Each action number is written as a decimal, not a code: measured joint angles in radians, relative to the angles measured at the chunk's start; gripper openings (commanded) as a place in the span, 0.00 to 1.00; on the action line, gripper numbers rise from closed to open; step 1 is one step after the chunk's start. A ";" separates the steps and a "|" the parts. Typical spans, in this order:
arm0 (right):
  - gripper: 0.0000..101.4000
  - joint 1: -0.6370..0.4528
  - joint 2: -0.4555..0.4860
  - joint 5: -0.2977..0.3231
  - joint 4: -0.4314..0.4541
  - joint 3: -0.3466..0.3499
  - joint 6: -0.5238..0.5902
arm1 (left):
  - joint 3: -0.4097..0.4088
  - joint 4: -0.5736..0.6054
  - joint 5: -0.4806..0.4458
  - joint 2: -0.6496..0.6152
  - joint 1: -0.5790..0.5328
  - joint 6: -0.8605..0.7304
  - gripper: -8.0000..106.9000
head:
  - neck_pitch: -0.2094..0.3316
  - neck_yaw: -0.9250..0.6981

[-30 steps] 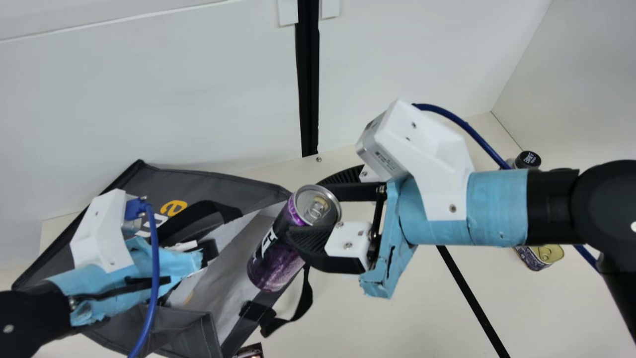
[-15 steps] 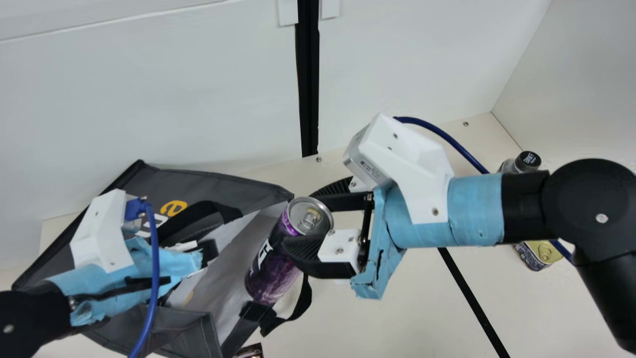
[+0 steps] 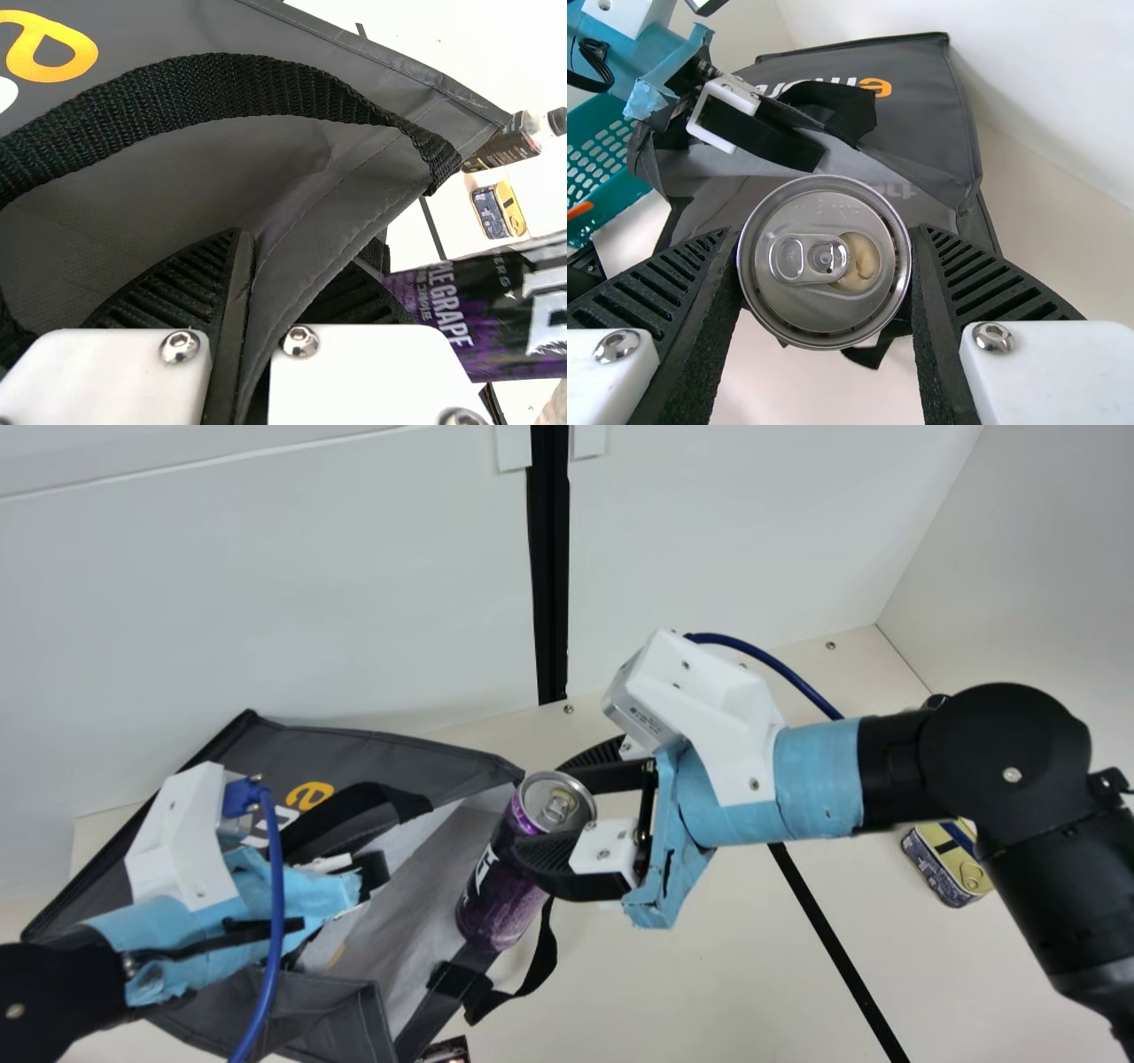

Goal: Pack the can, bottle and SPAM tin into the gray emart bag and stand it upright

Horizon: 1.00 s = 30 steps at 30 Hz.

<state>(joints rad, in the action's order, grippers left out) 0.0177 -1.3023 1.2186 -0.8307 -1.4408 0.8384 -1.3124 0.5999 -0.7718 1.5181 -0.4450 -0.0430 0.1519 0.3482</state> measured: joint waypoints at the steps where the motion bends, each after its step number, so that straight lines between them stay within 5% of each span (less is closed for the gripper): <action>1: 0.00 0.000 -0.004 0.000 -0.004 -0.002 0.001 | 0.000 0.000 0.000 0.000 0.000 0.000 0.00 | 0.000 0.000; 30: 0.00 -0.037 -0.140 0.000 -0.056 -0.064 0.019 | 0.000 0.000 0.000 0.000 0.000 0.000 0.00 | 0.000 -0.002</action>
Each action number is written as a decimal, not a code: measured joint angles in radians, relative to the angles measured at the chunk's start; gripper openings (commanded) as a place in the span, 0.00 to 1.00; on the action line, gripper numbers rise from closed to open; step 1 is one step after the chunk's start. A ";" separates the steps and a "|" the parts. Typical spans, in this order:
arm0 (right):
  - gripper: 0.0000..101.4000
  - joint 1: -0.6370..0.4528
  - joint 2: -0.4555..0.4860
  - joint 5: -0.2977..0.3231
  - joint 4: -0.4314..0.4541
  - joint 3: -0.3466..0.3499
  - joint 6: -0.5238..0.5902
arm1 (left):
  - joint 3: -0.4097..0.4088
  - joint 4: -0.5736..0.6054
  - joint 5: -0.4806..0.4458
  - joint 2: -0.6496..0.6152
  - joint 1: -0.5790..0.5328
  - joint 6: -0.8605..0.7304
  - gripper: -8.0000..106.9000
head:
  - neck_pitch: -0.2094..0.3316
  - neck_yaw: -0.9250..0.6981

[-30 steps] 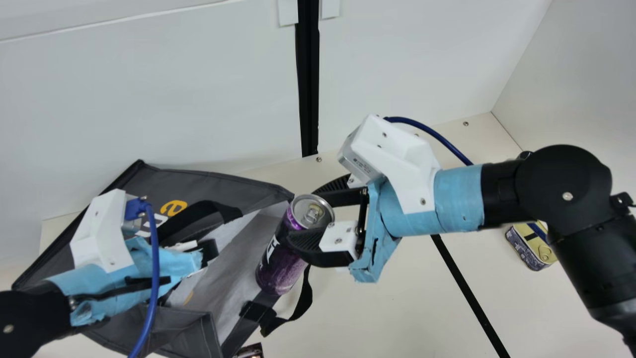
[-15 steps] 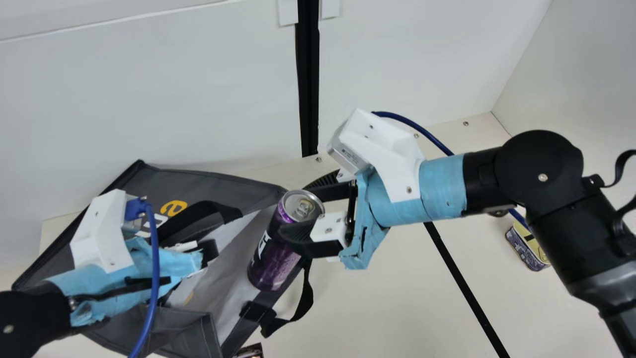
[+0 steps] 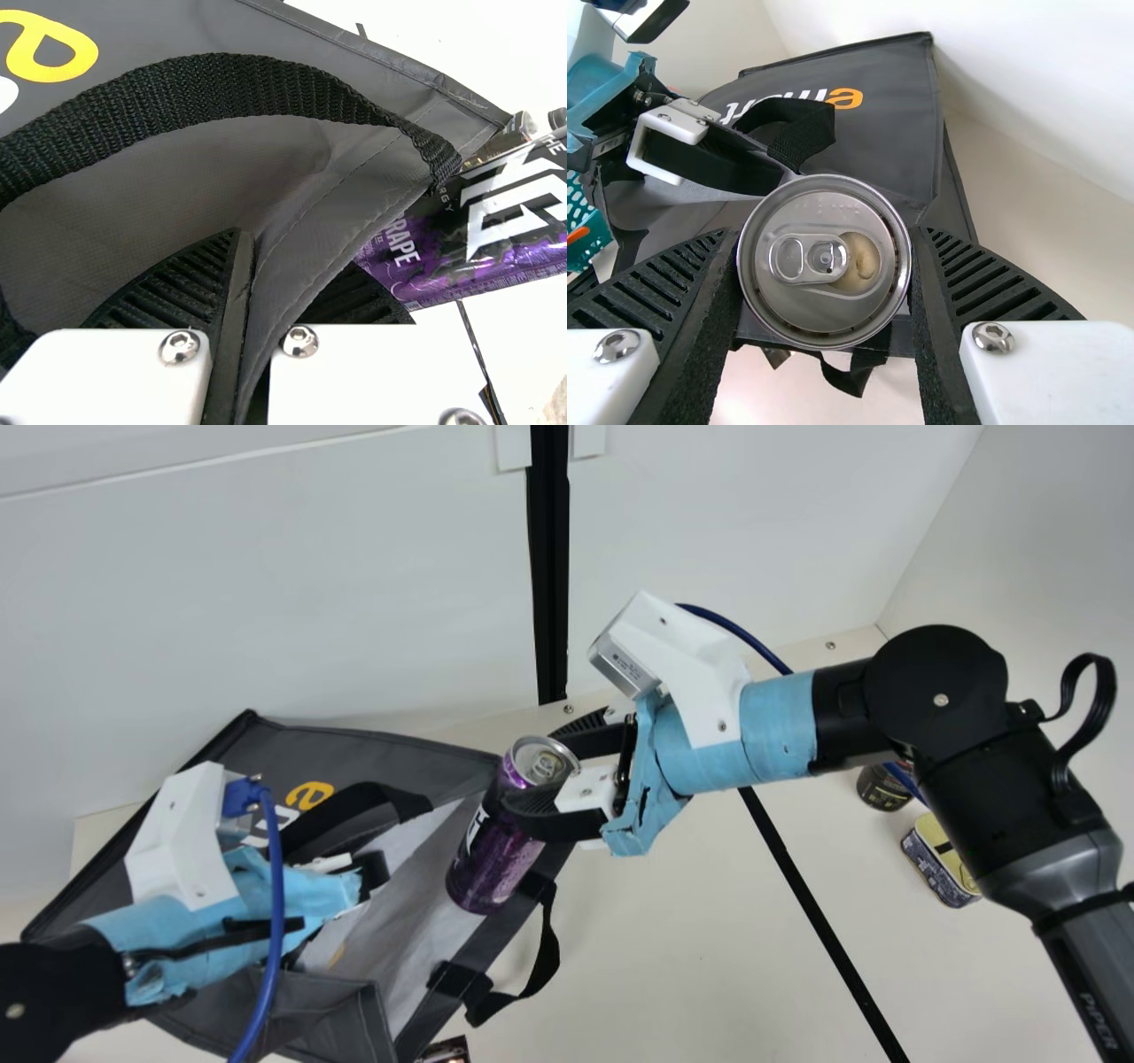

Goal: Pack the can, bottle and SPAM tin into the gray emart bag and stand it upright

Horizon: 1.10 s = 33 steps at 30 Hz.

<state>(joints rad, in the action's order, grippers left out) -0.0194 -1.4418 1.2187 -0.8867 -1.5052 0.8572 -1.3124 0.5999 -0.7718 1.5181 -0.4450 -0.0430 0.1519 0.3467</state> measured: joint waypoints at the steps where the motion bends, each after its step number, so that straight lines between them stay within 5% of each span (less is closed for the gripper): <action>1: 0.00 0.003 -0.002 0.000 -0.001 0.000 0.000 | 0.000 0.000 0.000 0.000 0.000 0.000 0.00 | 0.000 0.002; 33: 0.00 0.042 -0.035 0.000 0.023 0.022 0.008 | 0.000 0.000 0.000 0.000 0.000 0.000 0.00 | 0.000 0.002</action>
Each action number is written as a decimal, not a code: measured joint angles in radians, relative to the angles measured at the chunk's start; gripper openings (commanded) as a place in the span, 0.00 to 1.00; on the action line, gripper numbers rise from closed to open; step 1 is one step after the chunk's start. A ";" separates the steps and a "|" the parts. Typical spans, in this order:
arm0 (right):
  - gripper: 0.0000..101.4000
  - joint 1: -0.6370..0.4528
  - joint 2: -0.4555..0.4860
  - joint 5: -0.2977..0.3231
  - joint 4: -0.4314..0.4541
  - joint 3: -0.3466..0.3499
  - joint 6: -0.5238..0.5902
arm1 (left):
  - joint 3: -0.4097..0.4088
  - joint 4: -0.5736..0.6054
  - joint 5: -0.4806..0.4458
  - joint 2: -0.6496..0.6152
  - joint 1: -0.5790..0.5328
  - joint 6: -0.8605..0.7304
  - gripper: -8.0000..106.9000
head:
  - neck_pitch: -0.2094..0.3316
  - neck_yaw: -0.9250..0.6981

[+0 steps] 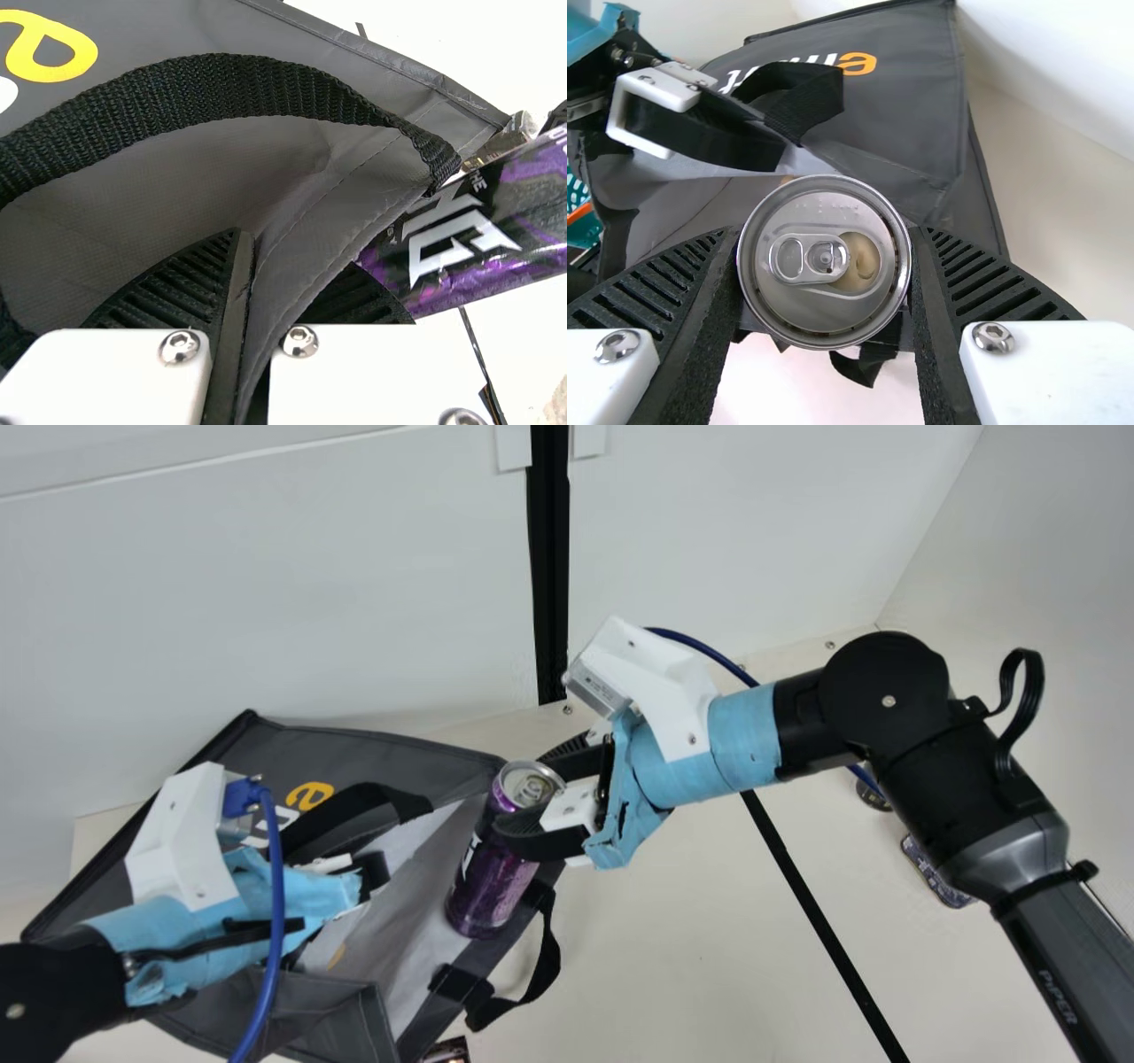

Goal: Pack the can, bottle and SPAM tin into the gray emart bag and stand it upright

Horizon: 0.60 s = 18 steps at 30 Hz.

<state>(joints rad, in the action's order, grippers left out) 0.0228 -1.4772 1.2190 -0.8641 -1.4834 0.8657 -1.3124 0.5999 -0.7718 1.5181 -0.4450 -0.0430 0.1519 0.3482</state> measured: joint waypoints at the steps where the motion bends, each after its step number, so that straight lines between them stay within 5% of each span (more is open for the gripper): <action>1: 0.00 0.004 0.001 0.000 0.003 0.001 0.002 | 0.000 0.000 0.000 0.000 0.000 0.000 0.00 | 0.000 0.000; 18: 0.00 -0.010 0.039 0.002 -0.071 0.029 0.108 | 0.000 0.000 0.000 0.000 0.000 0.000 0.00 | 0.000 0.000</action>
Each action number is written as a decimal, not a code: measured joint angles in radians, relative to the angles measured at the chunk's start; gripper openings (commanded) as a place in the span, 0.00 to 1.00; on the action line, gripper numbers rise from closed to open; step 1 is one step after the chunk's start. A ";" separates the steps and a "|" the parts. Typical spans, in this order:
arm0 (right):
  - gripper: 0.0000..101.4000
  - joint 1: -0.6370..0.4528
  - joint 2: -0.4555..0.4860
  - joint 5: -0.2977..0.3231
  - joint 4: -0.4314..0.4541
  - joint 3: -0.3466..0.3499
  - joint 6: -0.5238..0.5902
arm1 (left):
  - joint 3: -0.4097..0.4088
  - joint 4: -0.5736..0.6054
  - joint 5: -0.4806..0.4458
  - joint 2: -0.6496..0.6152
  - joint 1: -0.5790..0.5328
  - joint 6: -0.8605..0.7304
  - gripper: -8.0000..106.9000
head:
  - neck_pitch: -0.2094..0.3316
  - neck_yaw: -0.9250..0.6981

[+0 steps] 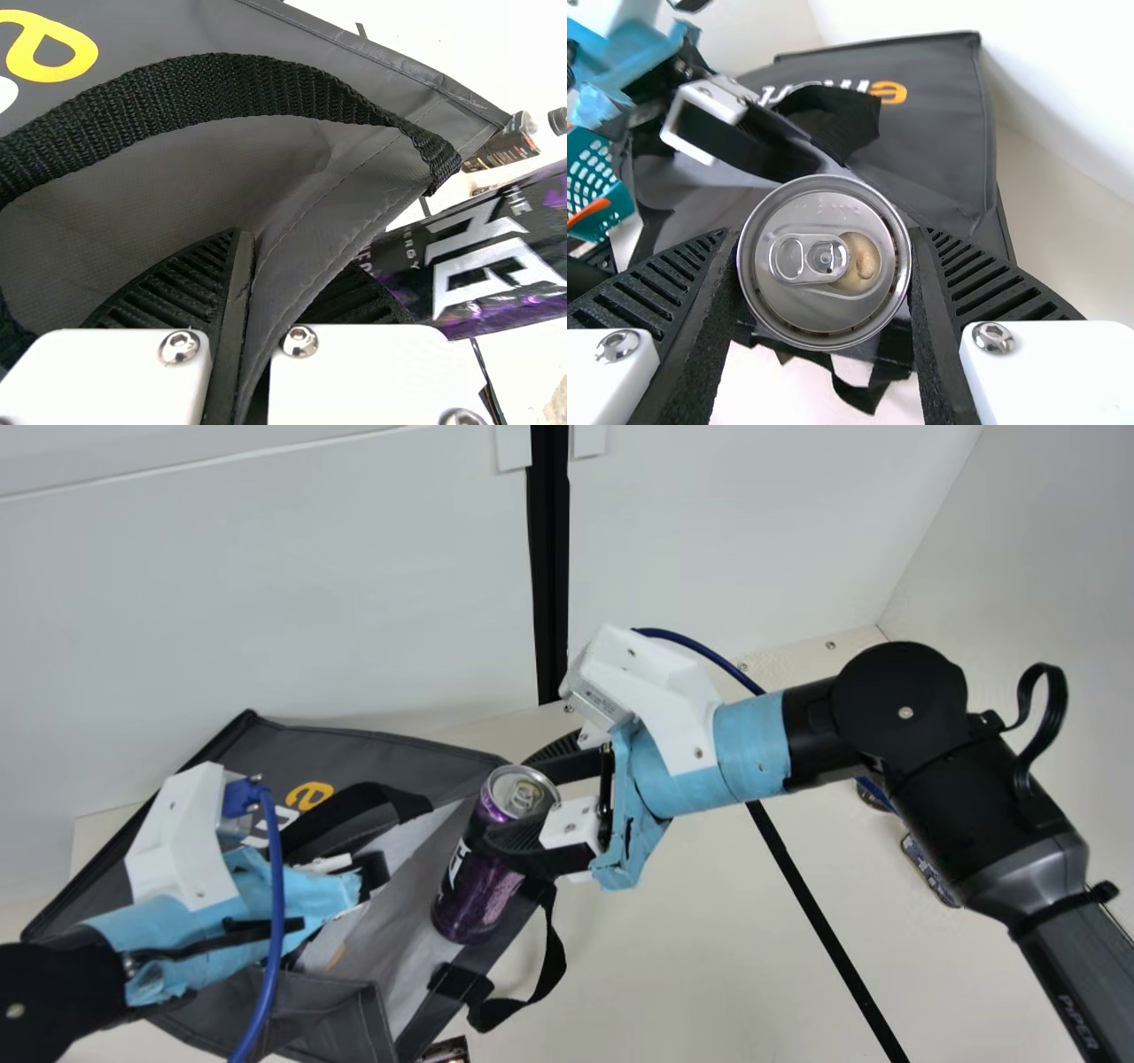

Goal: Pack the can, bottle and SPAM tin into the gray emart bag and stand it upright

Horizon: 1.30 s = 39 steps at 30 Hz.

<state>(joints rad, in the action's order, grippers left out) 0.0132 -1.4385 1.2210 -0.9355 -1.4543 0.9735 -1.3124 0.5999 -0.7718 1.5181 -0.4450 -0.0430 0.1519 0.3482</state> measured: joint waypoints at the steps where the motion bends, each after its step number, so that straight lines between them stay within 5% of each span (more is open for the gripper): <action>1: 0.00 -0.003 0.003 -0.001 0.000 0.003 0.007 | 0.000 0.000 0.000 0.000 0.000 0.000 0.00 | 0.000 0.000; 20: 0.00 -0.062 0.042 -0.003 -0.072 0.093 0.135 | 0.000 0.000 0.000 0.000 0.000 0.000 0.00 | 0.000 0.000; 39: 0.00 0.050 0.037 -0.119 -0.120 0.189 0.177 | 0.000 0.000 0.000 0.000 0.000 0.000 0.00 | 0.000 0.000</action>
<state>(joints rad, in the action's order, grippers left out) 0.0632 -1.4010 1.1018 -1.0551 -1.2658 1.1504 -1.3124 0.5999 -0.7718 1.5181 -0.4450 -0.0430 0.1519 0.3482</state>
